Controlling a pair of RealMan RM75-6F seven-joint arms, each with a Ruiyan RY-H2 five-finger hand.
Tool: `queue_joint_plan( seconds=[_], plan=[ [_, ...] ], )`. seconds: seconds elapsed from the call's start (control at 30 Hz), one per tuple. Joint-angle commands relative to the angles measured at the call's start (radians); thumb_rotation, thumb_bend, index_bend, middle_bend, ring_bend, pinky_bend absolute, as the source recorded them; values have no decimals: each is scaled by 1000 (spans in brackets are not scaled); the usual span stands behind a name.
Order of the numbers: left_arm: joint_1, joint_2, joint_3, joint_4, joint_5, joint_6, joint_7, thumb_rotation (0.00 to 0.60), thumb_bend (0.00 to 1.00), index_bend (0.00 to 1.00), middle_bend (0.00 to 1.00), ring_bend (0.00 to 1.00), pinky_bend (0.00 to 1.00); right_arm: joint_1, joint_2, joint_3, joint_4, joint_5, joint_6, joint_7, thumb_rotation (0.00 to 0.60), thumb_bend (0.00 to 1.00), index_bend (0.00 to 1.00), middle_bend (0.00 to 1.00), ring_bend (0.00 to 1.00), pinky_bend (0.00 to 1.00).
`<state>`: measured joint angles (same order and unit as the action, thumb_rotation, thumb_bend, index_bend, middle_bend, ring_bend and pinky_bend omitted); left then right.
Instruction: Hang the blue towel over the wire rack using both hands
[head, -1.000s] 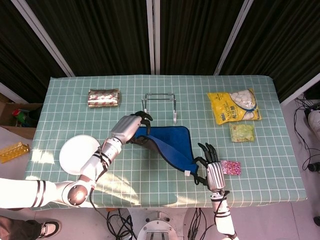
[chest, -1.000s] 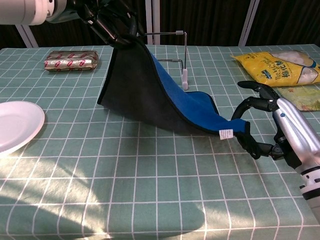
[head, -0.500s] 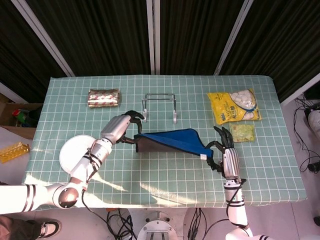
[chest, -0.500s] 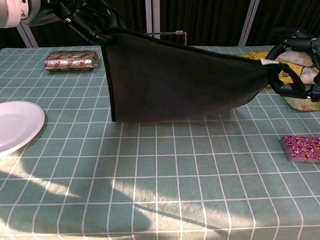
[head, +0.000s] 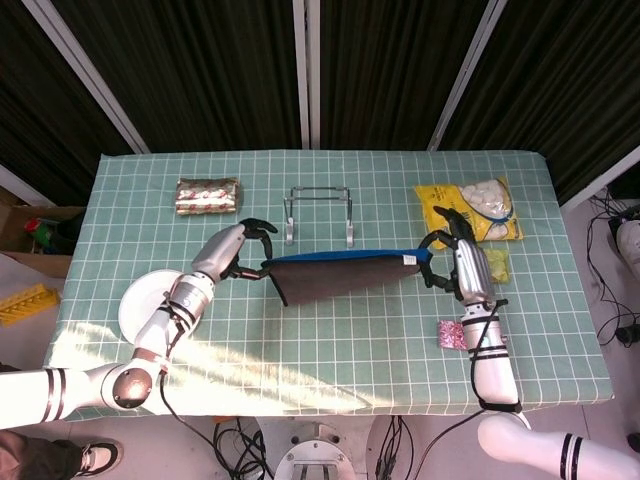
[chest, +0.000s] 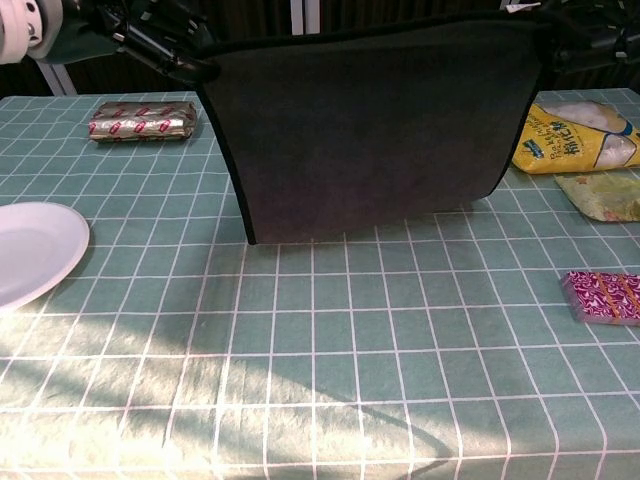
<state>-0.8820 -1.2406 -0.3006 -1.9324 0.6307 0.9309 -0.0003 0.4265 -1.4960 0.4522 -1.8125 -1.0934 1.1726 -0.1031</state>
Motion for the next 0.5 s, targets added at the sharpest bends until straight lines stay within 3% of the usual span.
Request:
queue_joint_plan(
  seconds=[0.03,0.23,0.5],
  plan=[
    [-19,-7,-24,1,-86,21,14,600,496,756,254,132,211,75,42,58,-21,95,-51,-78,600,624,1000,101,0,0],
    [-89,-6,-76,32,-251,19,63,600,511,761,254,132,211,157,52,111,5,218,-62,-131,600,623,1000,98,0,0],
    [-204,8,-111,195,-440,-91,127,600,518,761,253,132,211,256,23,146,88,380,-91,-135,600,623,1000,98,0,0]
  ],
)
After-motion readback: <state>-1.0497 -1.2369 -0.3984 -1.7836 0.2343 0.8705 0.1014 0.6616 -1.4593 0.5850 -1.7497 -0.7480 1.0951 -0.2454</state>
